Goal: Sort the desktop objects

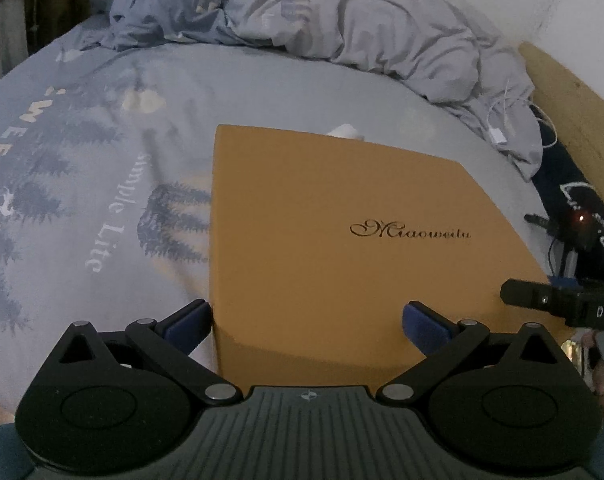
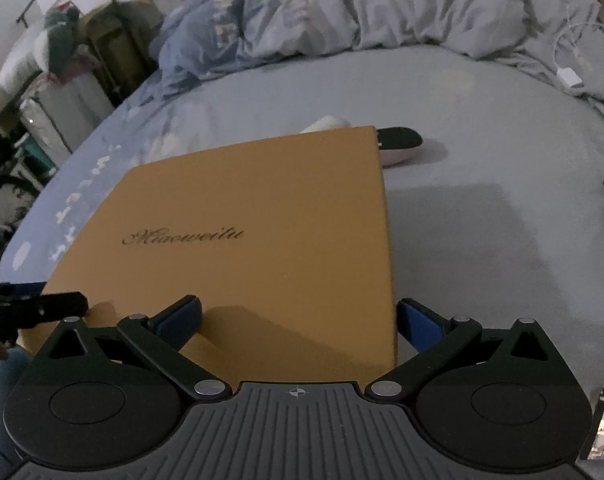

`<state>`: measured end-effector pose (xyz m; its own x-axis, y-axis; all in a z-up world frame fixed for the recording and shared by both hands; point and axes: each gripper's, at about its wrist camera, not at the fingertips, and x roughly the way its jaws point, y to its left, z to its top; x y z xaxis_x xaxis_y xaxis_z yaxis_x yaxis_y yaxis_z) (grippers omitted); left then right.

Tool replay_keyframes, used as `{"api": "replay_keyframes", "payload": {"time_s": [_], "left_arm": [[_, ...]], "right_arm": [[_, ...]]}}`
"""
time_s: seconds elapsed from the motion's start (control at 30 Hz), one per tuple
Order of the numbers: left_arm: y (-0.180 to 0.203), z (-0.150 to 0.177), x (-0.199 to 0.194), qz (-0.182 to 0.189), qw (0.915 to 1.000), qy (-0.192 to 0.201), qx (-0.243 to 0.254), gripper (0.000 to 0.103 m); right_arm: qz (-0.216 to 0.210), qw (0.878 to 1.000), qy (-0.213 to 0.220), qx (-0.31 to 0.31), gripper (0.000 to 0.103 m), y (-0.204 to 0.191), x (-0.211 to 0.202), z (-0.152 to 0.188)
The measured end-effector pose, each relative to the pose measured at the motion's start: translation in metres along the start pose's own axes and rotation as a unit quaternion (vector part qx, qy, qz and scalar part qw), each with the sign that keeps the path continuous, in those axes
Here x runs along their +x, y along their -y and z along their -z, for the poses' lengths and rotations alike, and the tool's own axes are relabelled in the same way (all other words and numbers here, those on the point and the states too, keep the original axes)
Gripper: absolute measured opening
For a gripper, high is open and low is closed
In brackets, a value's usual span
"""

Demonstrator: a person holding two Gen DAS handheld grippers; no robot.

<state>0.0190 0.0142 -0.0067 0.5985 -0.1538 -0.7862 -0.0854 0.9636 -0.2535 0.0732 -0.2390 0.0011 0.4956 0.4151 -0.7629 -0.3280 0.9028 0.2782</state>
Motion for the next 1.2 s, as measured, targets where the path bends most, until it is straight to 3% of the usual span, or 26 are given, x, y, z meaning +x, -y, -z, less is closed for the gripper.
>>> {"api": "replay_keyframes", "payload": {"time_s": [0.3,0.47,0.8,1.03,1.2], "left_arm": [[0.003,0.019,-0.018,0.012,0.9996,-0.023,0.008,0.103],[-0.004,0.009,-0.015,0.014,0.9995,-0.027,-0.002,0.103],[-0.015,-0.028,0.013,-0.024,0.9991,-0.026,-0.021,0.103],[-0.007,-0.032,0.026,-0.018,0.999,-0.034,-0.021,0.103],[-0.005,-0.028,0.022,-0.021,0.9994,-0.024,-0.016,0.103]], "right_arm": [[-0.007,1.0,-0.022,-0.011,0.103,0.001,-0.017,0.018],[-0.016,1.0,-0.024,0.005,0.103,0.011,-0.017,0.012],[0.004,0.999,-0.021,0.034,0.103,0.027,0.01,-0.012],[-0.017,0.999,-0.023,0.021,0.103,0.018,0.02,-0.015],[0.006,1.0,-0.014,-0.01,0.103,0.005,0.018,-0.016]]}}
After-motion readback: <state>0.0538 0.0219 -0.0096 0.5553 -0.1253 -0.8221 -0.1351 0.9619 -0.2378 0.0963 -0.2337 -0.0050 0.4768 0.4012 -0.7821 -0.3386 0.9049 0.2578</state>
